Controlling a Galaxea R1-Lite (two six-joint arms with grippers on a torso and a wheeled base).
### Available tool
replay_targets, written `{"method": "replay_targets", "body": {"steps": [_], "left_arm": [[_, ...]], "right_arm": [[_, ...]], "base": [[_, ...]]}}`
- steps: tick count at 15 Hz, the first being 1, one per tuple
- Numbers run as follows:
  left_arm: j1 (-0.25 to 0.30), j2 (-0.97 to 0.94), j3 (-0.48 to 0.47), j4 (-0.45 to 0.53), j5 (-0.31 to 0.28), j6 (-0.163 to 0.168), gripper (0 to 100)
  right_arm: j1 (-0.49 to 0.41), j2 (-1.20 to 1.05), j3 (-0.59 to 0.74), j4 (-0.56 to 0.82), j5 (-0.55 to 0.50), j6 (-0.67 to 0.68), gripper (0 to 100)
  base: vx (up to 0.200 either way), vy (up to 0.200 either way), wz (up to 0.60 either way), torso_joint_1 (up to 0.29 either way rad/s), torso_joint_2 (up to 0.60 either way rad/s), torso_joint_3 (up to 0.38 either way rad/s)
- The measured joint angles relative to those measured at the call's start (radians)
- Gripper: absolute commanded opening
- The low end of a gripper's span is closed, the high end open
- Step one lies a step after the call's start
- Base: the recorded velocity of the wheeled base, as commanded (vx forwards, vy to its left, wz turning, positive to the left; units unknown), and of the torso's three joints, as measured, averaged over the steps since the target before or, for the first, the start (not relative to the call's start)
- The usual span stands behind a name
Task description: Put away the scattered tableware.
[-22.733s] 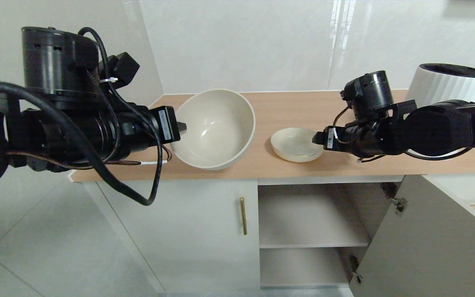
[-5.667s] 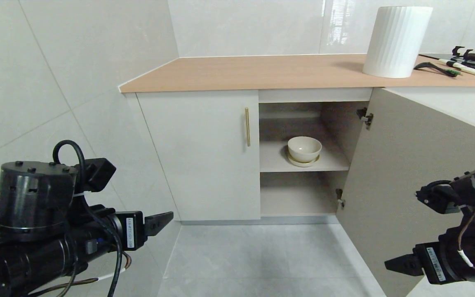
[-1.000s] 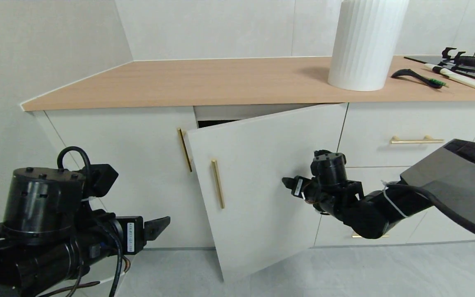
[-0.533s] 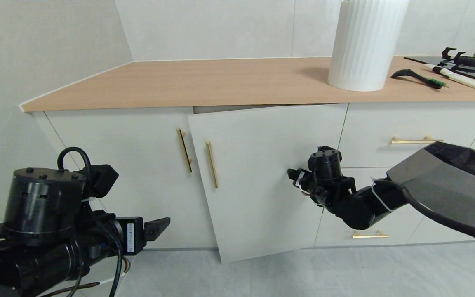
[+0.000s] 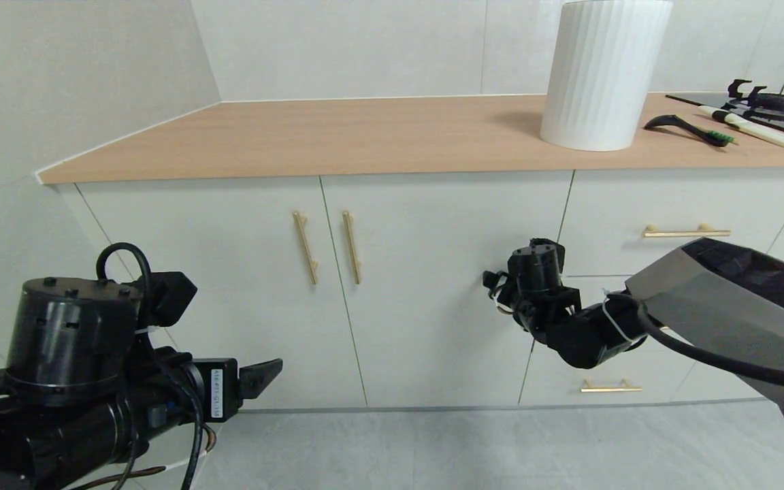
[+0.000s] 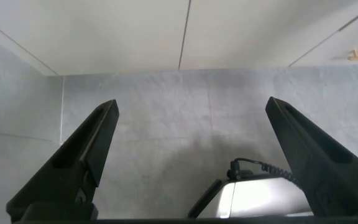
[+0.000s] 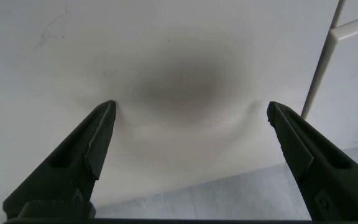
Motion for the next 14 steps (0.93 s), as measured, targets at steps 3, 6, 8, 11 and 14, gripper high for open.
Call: {"method": "replay_targets", "body": {"steps": [3,6,8,11,14], "left_arm": [[0.0,-0.002,0.0,0.0,0.0,0.0,100],[0.0,-0.026,-0.001,0.002,0.0,0.001,100],[0.001,-0.077,0.007,0.006,0.0,0.011,100],[0.0,-0.212,0.072,0.009,0.001,0.03,100],[0.002,-0.421,0.189,0.03,0.003,0.06,100]], "right_arm": [[-0.001,-0.011,0.014,0.0,-0.005,0.0,100],[0.016,-0.116,0.131,0.0,0.002,-0.021,100],[0.024,-0.261,0.248,-0.003,0.008,-0.069,100],[0.032,-0.577,0.443,-0.002,0.01,-0.16,100],[0.032,-0.922,0.704,0.003,0.001,-0.279,100]], "base": [[0.0,0.0,0.0,0.0,0.0,0.0],[0.0,0.0,0.0,0.0,0.0,0.0],[0.0,0.0,0.0,0.0,0.0,0.0],[0.0,0.0,0.0,0.0,0.0,0.0],[0.0,0.0,0.0,0.0,0.0,0.0]]}}
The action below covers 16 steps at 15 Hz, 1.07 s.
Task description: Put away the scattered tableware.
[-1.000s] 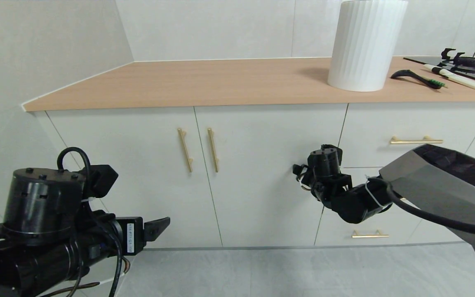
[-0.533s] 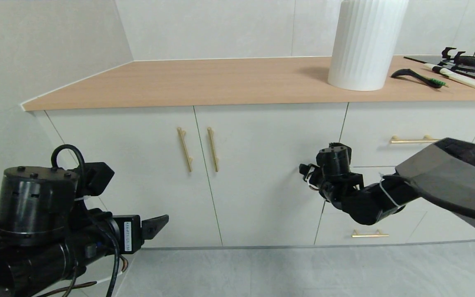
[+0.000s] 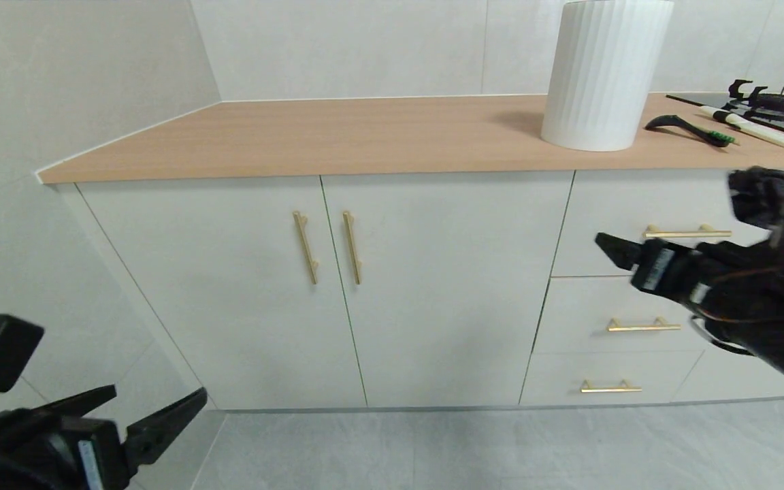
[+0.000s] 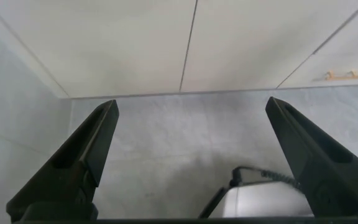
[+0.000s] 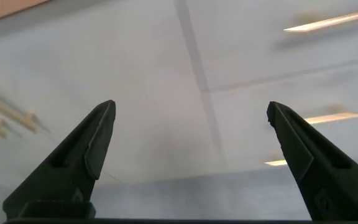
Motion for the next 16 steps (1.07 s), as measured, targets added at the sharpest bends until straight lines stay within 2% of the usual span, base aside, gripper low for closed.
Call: {"method": "replay_targets", "body": {"steps": [2,4,5,7,9,11,12,13,14,16], "left_arm": [[0.014,-0.193,0.052,0.113,0.0,0.03,100],[0.048,-0.408,0.069,0.326,-0.003,0.056,100],[0.077,-0.504,0.07,0.437,-0.006,0.065,100],[0.171,-0.671,0.077,0.563,-0.034,0.082,100],[0.251,-0.78,0.102,0.596,-0.078,0.09,100],[0.301,-0.838,0.142,0.596,-0.057,0.034,100],[0.313,-0.851,0.15,0.594,-0.053,0.027,100],[0.339,-0.866,0.156,0.593,-0.052,0.023,100],[0.374,-0.887,0.158,0.593,-0.06,0.03,100],[0.417,-0.933,0.161,0.59,-0.074,0.05,100]], "right_arm": [[-0.032,-0.24,0.18,0.029,-0.003,-0.061,100],[-0.093,-0.486,0.297,0.117,-0.002,-0.14,100],[-0.121,-0.607,0.329,0.187,-0.001,-0.184,100],[-0.176,-0.856,0.366,0.358,0.003,-0.269,100],[-0.244,-1.064,0.387,0.511,0.006,-0.324,100],[-0.319,-1.227,0.442,0.585,-0.008,-0.357,100],[-0.343,-1.269,0.48,0.596,-0.022,-0.366,100],[-0.364,-1.3,0.527,0.533,-0.036,-0.374,100],[-0.398,-1.329,0.569,0.478,-0.035,-0.389,100],[-0.463,-1.392,0.621,0.506,-0.004,-0.421,100]], "base": [[0.0,0.0,0.0,0.0,0.0,0.0],[0.0,0.0,0.0,0.0,0.0,0.0],[0.0,0.0,0.0,0.0,0.0,0.0],[0.0,0.0,0.0,0.0,0.0,0.0],[0.0,0.0,0.0,0.0,0.0,0.0],[0.0,0.0,0.0,0.0,0.0,0.0],[0.0,0.0,0.0,0.0,0.0,0.0],[0.0,0.0,0.0,0.0,0.0,0.0],[0.0,0.0,0.0,0.0,0.0,0.0],[0.0,0.0,0.0,0.0,0.0,0.0]]}}
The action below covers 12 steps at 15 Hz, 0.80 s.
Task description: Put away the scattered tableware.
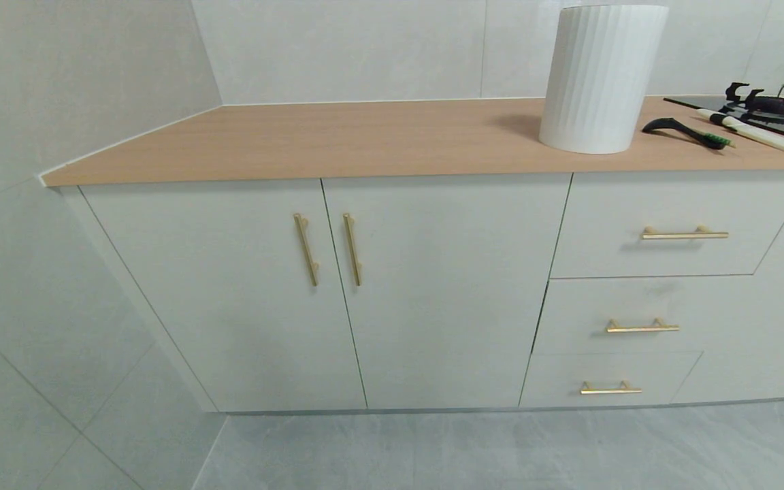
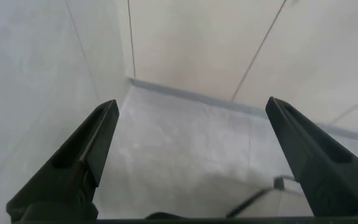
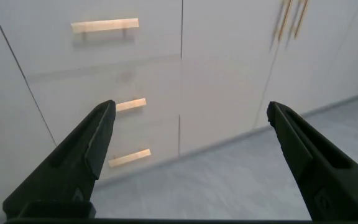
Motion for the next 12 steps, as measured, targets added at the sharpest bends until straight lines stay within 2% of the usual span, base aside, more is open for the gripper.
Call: {"method": "replay_targets", "body": {"steps": [1,3,4,5,6,8,9,12], "left_arm": [[0.01,-0.014,0.002,-0.001,-0.003,0.031,100],[0.016,-0.03,0.005,-0.003,-0.019,0.148,100],[0.017,-0.035,0.007,-0.001,-0.05,0.196,100],[0.017,-0.037,0.009,-0.007,-0.112,0.224,100],[0.018,-0.038,0.013,-0.02,-0.154,0.221,100],[0.018,-0.039,0.023,-0.053,-0.161,0.182,100],[0.018,-0.039,0.038,-0.095,-0.155,0.18,100],[0.017,-0.04,0.147,-0.432,-0.117,0.186,100]], "right_arm": [[-0.017,-0.023,0.013,0.013,0.016,0.001,100],[-0.029,-0.049,0.021,0.029,0.112,0.019,100],[-0.031,-0.055,0.022,0.068,0.176,0.031,100],[-0.031,-0.059,0.023,0.134,0.224,0.043,100],[-0.031,-0.062,0.024,0.133,0.246,0.054,100],[-0.029,-0.064,0.024,0.129,0.266,0.08,100],[-0.029,-0.064,0.024,0.129,0.273,0.08,100],[-0.028,-0.065,0.024,0.181,0.376,0.081,100]], "base": [[0.0,0.0,0.0,0.0,0.0,0.0],[0.0,0.0,0.0,0.0,0.0,0.0],[0.0,0.0,0.0,0.0,0.0,0.0],[0.0,0.0,0.0,0.0,0.0,0.0],[0.0,0.0,0.0,0.0,0.0,0.0],[0.0,0.0,0.0,0.0,0.0,0.0],[0.0,0.0,0.0,0.0,0.0,0.0],[0.0,0.0,0.0,0.0,0.0,0.0]]}}
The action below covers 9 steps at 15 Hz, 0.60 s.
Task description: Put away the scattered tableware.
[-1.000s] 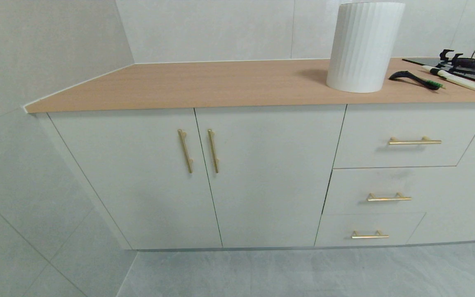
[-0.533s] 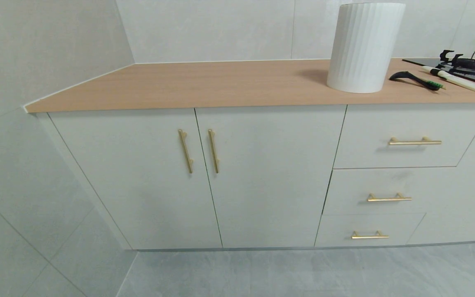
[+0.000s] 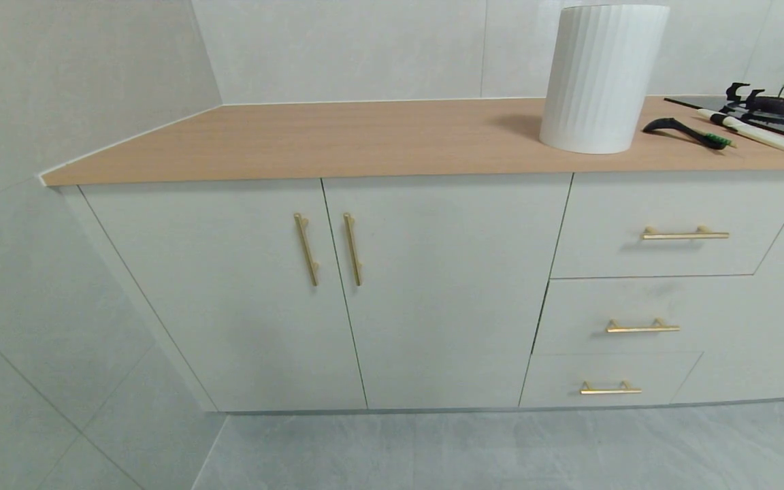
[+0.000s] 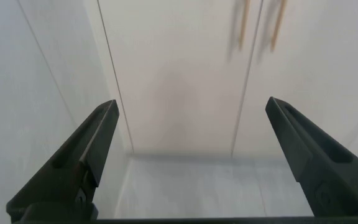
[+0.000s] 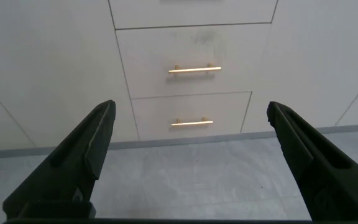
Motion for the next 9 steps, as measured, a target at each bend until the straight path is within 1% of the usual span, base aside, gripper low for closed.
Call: {"method": "replay_targets", "body": {"steps": [1,2,3,4,7,9], "left_arm": [[0.001,0.0,0.026,-0.012,-0.002,0.003,100],[0.001,0.0,0.045,0.029,-0.01,0.014,100],[0.001,0.0,0.055,0.035,-0.017,0.02,100],[0.001,0.0,0.061,0.035,-0.017,0.016,100],[0.001,0.0,0.064,0.035,-0.018,0.024,100],[0.001,0.0,0.065,0.034,-0.017,0.016,100]], "right_arm": [[0.0,0.0,-0.001,-0.004,0.011,0.0,100],[0.0,0.0,-0.001,-0.004,0.015,0.0,100],[0.0,0.0,-0.001,-0.005,0.016,0.001,100],[0.0,-0.001,0.0,-0.004,0.016,0.001,100],[0.0,-0.001,-0.001,-0.004,0.018,0.003,100],[0.0,-0.001,-0.001,-0.004,0.017,0.003,100]], "base": [[0.0,0.0,0.0,0.0,0.0,0.0],[0.0,0.0,0.0,0.0,0.0,0.0],[0.0,0.0,0.0,0.0,0.0,0.0],[0.0,0.0,0.0,0.0,0.0,0.0],[0.0,0.0,0.0,0.0,0.0,0.0],[0.0,0.0,0.0,0.0,0.0,0.0]]}}
